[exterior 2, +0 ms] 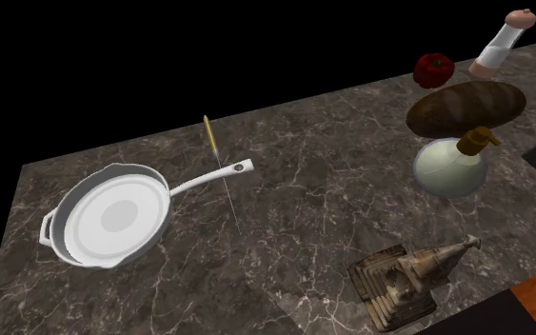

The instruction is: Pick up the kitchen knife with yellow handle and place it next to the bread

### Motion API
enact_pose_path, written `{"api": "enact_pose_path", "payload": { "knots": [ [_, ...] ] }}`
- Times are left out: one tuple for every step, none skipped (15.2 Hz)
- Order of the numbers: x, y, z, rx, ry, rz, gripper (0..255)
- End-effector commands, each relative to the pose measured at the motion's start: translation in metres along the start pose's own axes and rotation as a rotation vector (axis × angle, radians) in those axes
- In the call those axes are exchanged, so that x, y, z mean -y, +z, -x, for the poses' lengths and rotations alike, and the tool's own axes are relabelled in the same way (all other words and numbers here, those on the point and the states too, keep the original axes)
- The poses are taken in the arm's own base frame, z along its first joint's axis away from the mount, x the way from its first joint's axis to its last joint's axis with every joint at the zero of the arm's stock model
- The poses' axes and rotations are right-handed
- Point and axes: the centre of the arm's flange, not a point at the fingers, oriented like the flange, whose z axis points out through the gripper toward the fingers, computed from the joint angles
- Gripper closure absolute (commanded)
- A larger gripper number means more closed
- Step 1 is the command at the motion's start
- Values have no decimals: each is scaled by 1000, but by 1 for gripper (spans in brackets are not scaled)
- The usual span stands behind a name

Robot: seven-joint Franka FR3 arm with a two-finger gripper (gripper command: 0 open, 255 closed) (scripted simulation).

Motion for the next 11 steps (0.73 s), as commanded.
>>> {"api": "enact_pose_path", "payload": {
  "knots": [
    [0, 0, 0, 0, 0, 0, 0],
    [8, 7, -8, 2, 2, -1, 0],
    [16, 13, -17, 3, 5, -2, 0],
    [24, 20, -25, 5, 7, -4, 0],
    [32, 26, -33, 6, 10, -5, 0],
    [40, 33, -42, 8, 12, -6, 0],
    [48, 39, -50, 10, 15, -7, 0],
    [55, 46, -58, 11, 17, -9, 0],
    [63, 53, -67, 13, 20, -10, 0],
    [71, 59, -75, 15, 22, -11, 0],
    [79, 66, -83, 16, 25, -12, 0]
  ]
}}
